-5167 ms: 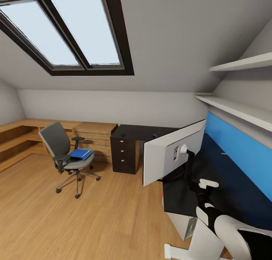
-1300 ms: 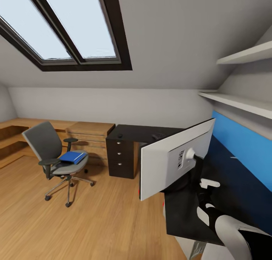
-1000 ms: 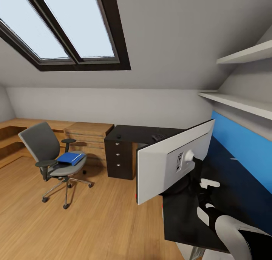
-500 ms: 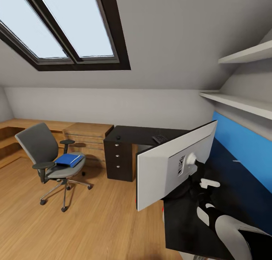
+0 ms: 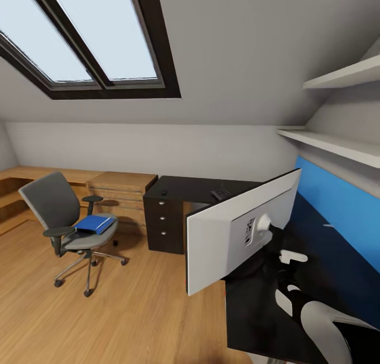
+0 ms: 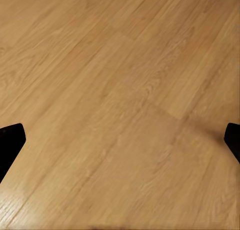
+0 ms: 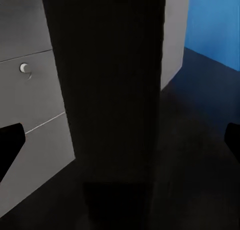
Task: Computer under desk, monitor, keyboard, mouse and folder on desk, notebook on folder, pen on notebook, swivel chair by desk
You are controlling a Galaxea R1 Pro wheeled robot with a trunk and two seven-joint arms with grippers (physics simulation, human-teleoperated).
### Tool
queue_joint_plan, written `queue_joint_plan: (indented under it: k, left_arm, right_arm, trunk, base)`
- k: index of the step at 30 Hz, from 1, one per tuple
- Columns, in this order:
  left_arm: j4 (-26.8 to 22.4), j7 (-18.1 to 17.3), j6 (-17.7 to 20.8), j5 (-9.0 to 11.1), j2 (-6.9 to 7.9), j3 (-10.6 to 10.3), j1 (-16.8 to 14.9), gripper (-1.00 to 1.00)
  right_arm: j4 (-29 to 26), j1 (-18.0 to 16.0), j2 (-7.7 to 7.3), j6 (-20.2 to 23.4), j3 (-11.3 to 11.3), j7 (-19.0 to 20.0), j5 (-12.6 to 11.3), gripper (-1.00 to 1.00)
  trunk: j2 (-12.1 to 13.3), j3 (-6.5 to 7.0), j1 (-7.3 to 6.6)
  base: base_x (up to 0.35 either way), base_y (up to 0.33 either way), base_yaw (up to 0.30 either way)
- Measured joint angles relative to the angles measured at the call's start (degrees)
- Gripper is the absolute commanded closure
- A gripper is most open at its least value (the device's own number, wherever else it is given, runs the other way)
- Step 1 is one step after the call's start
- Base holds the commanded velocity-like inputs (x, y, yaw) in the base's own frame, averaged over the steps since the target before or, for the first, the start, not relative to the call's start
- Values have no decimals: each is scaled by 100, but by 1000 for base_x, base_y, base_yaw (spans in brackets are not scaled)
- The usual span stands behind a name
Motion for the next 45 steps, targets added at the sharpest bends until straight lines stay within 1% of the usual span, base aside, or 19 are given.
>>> queue_joint_plan:
  k: [13, 18, 33, 38, 45]
  left_arm:
    - [-1, 8, 4, -3, -6, 7, 0, -100]
    - [-1, 9, 2, -1, -5, 10, 2, -100]
    - [-2, 9, 2, 0, -1, 30, 0, -100]
    - [-2, 9, 1, -1, 0, 35, 0, -100]
    - [-2, 9, 7, -1, 0, 38, 0, -100]
  right_arm:
    - [-1, 1, -2, 1, -2, 1, 0, -100]
    - [-1, 1, -2, 1, -2, 1, 0, -100]
    - [-1, 1, -2, 1, 3, 1, 0, -100]
    - [-1, 1, -2, 1, 0, 1, 0, -100]
    - [-1, 2, -2, 1, -1, 1, 0, -100]
  trunk:
    - [0, 0, 0]
    - [-199, -89, 109]
    - [-201, -90, 110]
    - [-201, -90, 108]
    - [-201, -90, 109]
  base:
    - [0, -28, 0]
    - [0, -1, 0]
    - [2, 0, 0]
    - [153, 0, 0]
    - [40, 0, 0]
